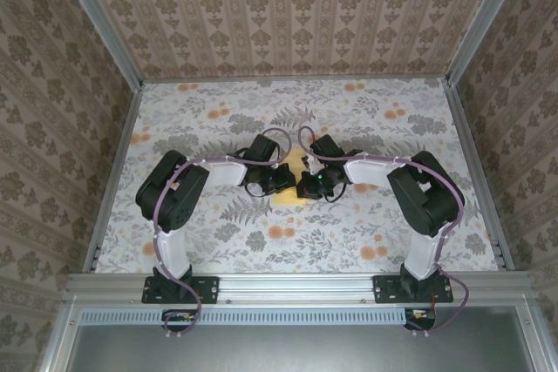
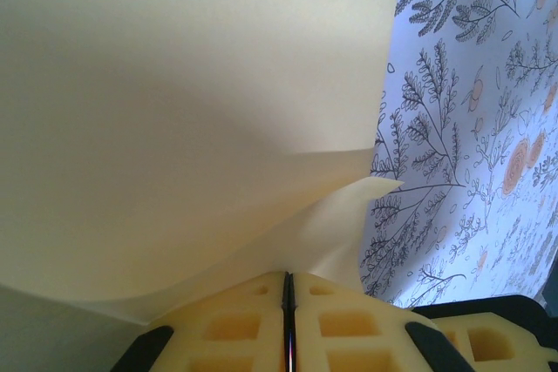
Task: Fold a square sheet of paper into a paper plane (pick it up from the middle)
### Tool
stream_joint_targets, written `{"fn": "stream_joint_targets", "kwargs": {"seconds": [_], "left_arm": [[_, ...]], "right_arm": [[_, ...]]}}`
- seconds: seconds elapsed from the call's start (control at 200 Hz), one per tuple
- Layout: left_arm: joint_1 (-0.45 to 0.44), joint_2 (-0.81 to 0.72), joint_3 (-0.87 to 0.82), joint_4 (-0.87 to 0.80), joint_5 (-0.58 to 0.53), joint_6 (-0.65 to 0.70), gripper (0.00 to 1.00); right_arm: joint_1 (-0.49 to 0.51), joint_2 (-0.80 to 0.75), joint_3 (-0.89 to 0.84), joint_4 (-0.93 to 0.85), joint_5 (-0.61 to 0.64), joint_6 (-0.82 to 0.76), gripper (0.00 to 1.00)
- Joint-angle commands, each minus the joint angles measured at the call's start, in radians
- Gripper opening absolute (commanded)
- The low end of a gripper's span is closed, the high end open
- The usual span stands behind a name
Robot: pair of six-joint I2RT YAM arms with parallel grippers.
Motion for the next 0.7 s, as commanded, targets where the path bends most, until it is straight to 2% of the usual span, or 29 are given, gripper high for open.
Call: {"fn": "stream_joint_targets", "kwargs": {"seconds": [0.0,0.46,0.695], "left_arm": [[0.0,0.028,-0.018,-0.032,-0.028,-0.008,0.1],[0.007,0.034,-0.018,-0.07,-0.054,-0.022,0.1],[0.02,0.034,-0.038,-0.075,-0.063,-0.037,0.1]], "right_arm": [[-0.004,0.003,0.018,-0.034,0.024,0.0,0.06],[-0.006,0.036,0.028,-0.108,0.06,-0.046,0.06],[-0.007,0.008,-0.019,-0.121,0.034,-0.054,0.06]]}}
